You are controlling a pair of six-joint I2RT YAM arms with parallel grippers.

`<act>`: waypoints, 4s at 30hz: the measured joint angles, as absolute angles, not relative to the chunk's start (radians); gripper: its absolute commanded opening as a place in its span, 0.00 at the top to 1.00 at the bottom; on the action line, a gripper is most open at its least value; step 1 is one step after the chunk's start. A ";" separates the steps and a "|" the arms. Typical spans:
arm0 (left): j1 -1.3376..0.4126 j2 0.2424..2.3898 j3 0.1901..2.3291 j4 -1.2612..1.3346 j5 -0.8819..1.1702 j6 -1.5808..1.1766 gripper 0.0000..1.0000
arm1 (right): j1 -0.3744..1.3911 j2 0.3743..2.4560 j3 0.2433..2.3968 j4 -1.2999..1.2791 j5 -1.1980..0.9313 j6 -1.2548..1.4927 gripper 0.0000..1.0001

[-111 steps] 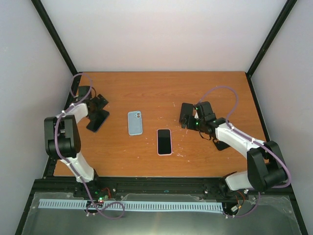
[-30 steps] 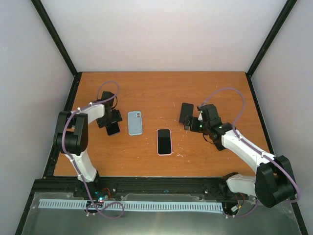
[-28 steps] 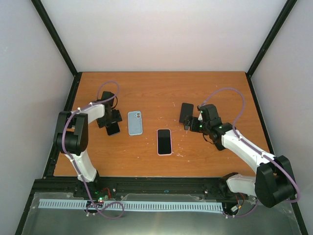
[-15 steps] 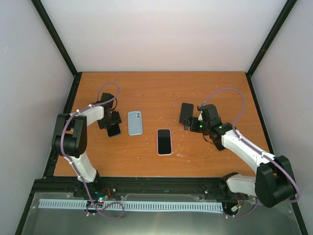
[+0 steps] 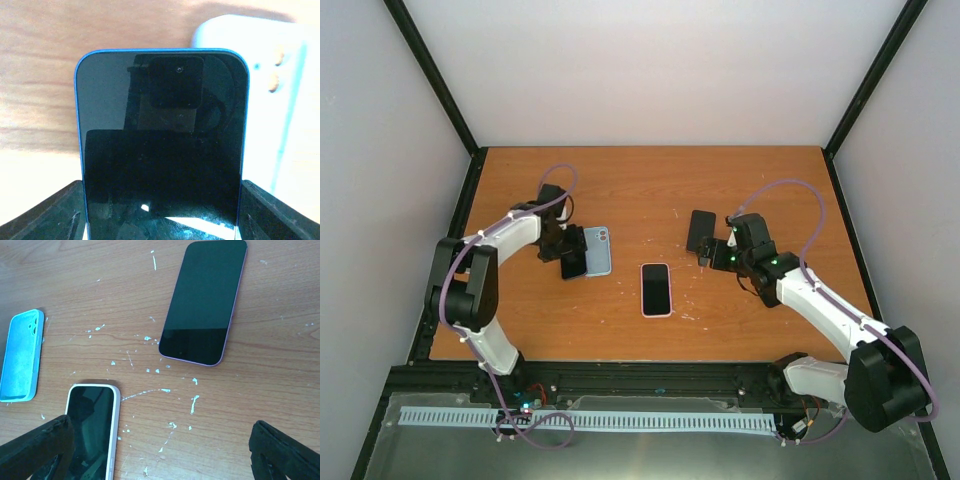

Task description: Put the phone into the phone case

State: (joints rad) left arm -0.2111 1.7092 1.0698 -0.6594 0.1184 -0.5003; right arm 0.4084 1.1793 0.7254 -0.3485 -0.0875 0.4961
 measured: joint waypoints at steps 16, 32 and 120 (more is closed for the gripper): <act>-0.286 1.806 1.252 -0.645 0.209 -0.506 0.34 | 0.408 1.165 0.725 -0.369 -0.084 0.509 0.06; -0.287 1.875 1.247 -0.589 0.255 -0.517 0.30 | 0.408 1.176 0.726 -0.369 -0.085 0.513 0.06; -0.057 1.732 0.776 -0.051 0.688 -0.570 0.62 | 0.721 2.229 1.511 -0.105 -0.412 0.664 0.51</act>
